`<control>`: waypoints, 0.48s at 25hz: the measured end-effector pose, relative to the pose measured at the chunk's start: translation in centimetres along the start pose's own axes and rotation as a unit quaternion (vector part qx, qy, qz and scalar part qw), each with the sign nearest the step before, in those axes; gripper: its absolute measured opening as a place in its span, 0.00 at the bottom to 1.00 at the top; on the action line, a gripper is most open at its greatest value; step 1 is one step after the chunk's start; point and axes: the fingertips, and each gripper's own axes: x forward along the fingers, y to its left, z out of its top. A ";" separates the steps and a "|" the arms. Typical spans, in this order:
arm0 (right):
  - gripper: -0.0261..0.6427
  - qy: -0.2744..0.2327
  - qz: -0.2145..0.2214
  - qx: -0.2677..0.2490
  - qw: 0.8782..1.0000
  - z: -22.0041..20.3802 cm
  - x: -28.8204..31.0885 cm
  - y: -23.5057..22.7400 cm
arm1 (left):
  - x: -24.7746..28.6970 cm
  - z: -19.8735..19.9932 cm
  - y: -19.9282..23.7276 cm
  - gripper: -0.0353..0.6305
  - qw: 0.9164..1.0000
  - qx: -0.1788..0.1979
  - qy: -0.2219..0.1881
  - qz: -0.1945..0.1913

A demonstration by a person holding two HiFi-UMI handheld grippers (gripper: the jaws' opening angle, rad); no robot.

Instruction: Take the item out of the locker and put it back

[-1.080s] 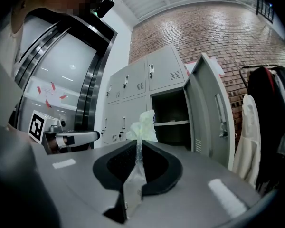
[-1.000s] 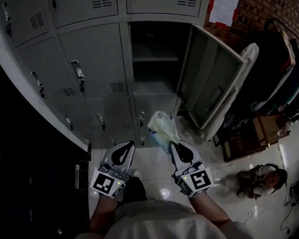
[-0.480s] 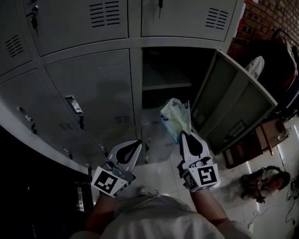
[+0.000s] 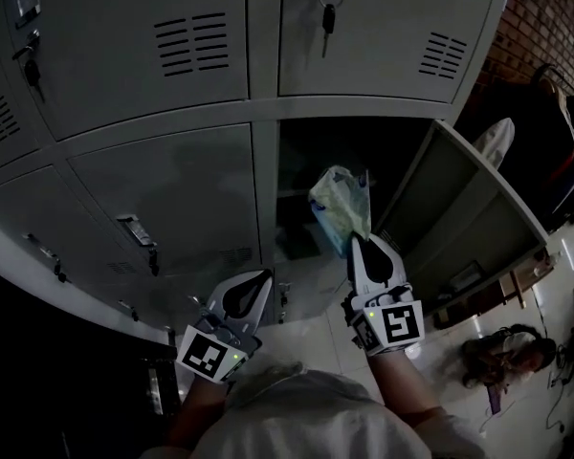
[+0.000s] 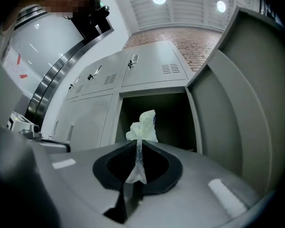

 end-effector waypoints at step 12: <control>0.07 0.024 -0.010 -0.072 0.997 0.6 14.1 -3.6 | 0.1 -2.2 1.6 0.01 0.999 0.000 0.026 0.032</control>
